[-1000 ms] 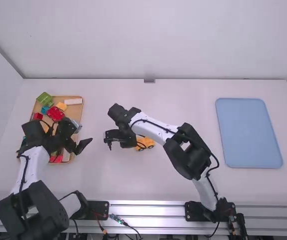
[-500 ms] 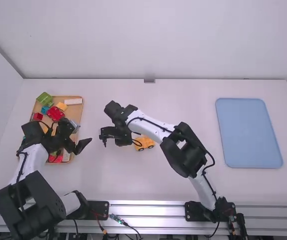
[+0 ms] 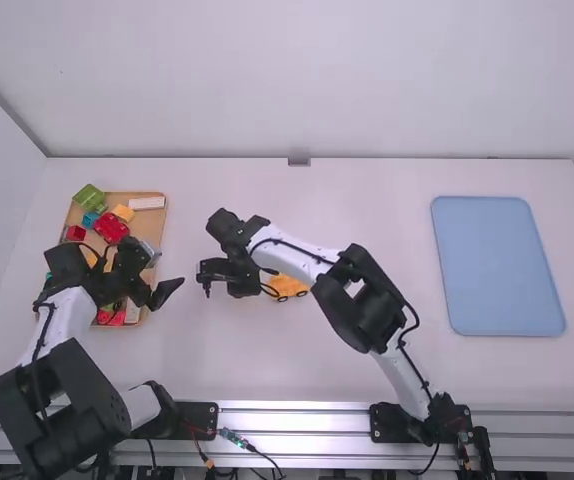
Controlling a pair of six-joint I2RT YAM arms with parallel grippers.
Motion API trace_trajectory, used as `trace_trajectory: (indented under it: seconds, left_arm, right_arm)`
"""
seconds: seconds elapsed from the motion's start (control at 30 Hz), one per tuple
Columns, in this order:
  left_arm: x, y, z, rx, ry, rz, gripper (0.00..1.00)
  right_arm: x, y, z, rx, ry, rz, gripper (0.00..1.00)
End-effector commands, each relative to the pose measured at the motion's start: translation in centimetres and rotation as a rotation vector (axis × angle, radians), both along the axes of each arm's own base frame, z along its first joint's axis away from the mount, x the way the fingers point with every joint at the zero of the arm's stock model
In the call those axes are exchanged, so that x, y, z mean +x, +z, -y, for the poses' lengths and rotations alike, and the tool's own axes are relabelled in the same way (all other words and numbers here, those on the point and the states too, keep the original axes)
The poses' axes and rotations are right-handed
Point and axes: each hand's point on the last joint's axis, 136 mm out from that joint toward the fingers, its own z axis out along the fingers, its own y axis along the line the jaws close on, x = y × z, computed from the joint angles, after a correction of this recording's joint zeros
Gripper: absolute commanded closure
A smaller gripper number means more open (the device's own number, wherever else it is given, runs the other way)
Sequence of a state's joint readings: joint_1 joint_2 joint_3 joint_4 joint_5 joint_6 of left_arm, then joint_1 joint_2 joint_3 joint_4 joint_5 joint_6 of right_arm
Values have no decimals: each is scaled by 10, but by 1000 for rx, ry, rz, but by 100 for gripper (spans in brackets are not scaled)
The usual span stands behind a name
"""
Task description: Assemble lego blocks to make yellow taxi
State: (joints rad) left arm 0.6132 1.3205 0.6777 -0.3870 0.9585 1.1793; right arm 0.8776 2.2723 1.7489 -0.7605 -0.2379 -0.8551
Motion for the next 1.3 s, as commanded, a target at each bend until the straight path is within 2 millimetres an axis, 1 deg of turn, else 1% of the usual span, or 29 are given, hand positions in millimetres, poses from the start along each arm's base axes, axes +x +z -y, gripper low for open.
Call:
trace_trajectory:
  seconds: [0.0, 0.2, 0.4, 0.53, 0.57, 0.6, 0.63, 0.77, 0.8, 0.87, 0.93, 1.0, 1.1, 1.13, 1.17, 1.23, 1.27]
  left_arm:
    - [-4, -1, 5, -31, -19, 13, 1]
    - [-4, -1, 4, -30, -18, 13, 1]
    - [-4, -1, 5, -31, -18, 13, 1]
    - [-4, -1, 5, -31, -19, 13, 1]
    - [-4, -1, 5, -31, -19, 13, 1]
    - [-4, -1, 4, -31, -18, 13, 1]
    - [-4, -1, 4, -30, -18, 13, 1]
    - [-4, -1, 4, -30, -18, 13, 1]
    - [-4, -1, 5, -31, -19, 13, 1]
    - [-4, -1, 4, -30, -18, 13, 1]
    - [-4, -1, 5, -31, -19, 13, 1]
    - [-4, -1, 4, -30, -18, 13, 1]
    - [-4, -1, 5, -31, -19, 13, 1]
    - [-4, -1, 5, -31, -18, 12, 1]
    - [-4, -1, 5, -31, -19, 13, 1]
    - [-4, -1, 5, -31, -19, 13, 1]
    - [-4, -1, 5, -30, -19, 14, 1]
  right_arm:
    - [-6, -11, 6, -13, -16, -45, 100]
    - [-8, -24, 10, -19, -24, -45, 100]
    - [-6, -25, 13, -34, -27, -29, 100]
    - [-8, -25, 9, -28, -19, -27, 98]
    - [-7, -25, 9, -26, -21, -22, 95]
    - [-6, -25, 8, -24, -28, -22, 90]
    - [-6, -25, 8, -22, -35, -23, 89]
    - [-4, -25, 8, -19, -46, -23, 76]
    - [-3, -25, 8, -19, -48, -23, 75]
    - [0, -25, 11, -19, -56, -23, 66]
    - [0, -25, 10, -17, -55, -26, 62]
    - [0, -25, 11, -18, -56, -25, 53]
    - [0, -25, 10, -17, -56, -24, 48]
    - [0, -24, 10, -16, -55, -22, 43]
    - [2, -25, 10, -18, -56, -13, 42]
    - [4, -25, 10, -19, -61, -4, 36]
    - [7, -24, 10, -21, -64, 11, 31]
